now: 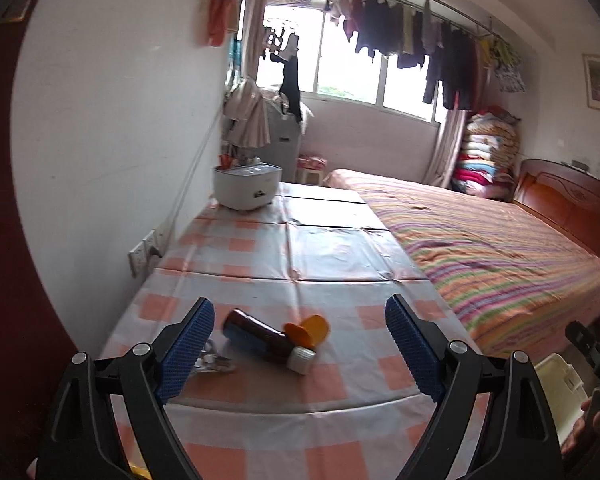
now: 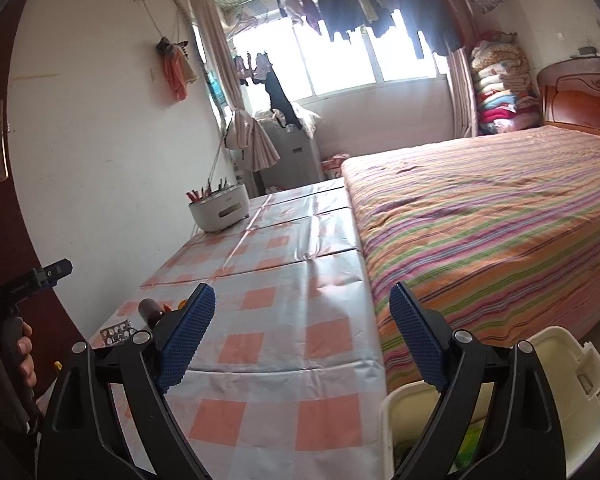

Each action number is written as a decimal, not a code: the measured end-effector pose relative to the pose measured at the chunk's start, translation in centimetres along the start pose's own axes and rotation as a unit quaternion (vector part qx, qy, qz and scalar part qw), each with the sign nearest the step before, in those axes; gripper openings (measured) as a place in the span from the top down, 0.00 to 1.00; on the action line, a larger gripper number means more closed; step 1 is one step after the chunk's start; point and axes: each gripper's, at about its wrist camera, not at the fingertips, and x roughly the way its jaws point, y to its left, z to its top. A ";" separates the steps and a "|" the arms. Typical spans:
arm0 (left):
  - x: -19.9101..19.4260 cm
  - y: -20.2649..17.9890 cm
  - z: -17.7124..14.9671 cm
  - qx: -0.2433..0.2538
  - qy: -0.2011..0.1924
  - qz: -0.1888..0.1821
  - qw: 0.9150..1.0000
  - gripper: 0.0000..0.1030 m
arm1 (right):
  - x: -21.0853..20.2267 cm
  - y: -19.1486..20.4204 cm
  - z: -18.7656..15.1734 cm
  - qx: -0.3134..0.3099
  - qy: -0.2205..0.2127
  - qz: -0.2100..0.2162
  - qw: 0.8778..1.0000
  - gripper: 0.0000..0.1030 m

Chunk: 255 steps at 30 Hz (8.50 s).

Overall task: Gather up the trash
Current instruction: 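Move both tools back toward the items on the table, then grasp the brown bottle with white cap with the right tool, then grasp the yellow snack wrapper with the left tool while the right tool lifts the bottle, then carry the bottle and wrapper over the bin and open both tools, then move both tools back toward the table, then grasp the silver blister pack with the left tool and lift it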

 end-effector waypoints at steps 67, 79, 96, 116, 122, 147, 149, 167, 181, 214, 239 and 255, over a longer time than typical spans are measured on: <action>-2.1 13.7 -7.0 -0.014 0.161 -0.076 0.984 0.18 | 11.0 21.6 -3.8 -0.215 0.231 0.289 0.904 0.59; 1.2 10.6 -9.5 0.035 0.235 -0.060 0.969 0.18 | 6.3 18.7 -2.8 -0.145 0.180 0.315 0.921 0.59; 3.3 8.0 -9.9 0.018 0.244 -0.048 0.969 0.68 | 5.1 14.2 -1.0 -0.096 0.144 0.291 0.941 0.59; 2.3 -6.4 -9.4 0.106 0.203 -0.144 0.963 0.76 | 0.3 4.1 0.6 -0.073 0.073 0.175 0.979 0.59; 1.7 -10.9 -7.7 0.120 0.182 -0.184 0.958 0.78 | -1.3 0.1 0.8 -0.063 0.053 0.114 0.990 0.59; 1.7 -23.3 -5.9 0.137 0.158 -0.291 0.934 0.85 | -3.8 -12.7 -1.7 0.049 0.071 -0.058 0.995 0.59; 1.9 -23.3 -5.9 0.137 0.158 -0.288 0.935 0.86 | -3.9 -12.4 -1.5 0.049 0.067 -0.060 0.995 0.59; 1.6 -23.4 -6.1 0.144 0.159 -0.283 0.935 0.88 | -4.7 -12.0 -1.6 0.046 0.053 -0.097 0.993 0.36; 3.0 -21.6 -5.7 0.109 0.180 -0.266 0.941 0.87 | -3.3 -7.7 -0.7 0.041 0.040 -0.049 0.997 0.27; 9.5 7.0 -3.9 0.207 0.210 -0.051 0.954 0.27 | 5.6 6.7 -2.7 -0.014 0.119 0.108 0.987 0.26; 16.0 9.9 -5.8 0.118 0.304 -0.069 0.943 0.29 | 5.3 8.3 -2.4 0.009 0.126 0.165 0.978 0.26; 16.0 10.0 -5.3 0.071 0.274 -0.060 0.957 0.78 | 9.1 10.6 -2.0 -0.009 0.143 0.162 0.976 0.26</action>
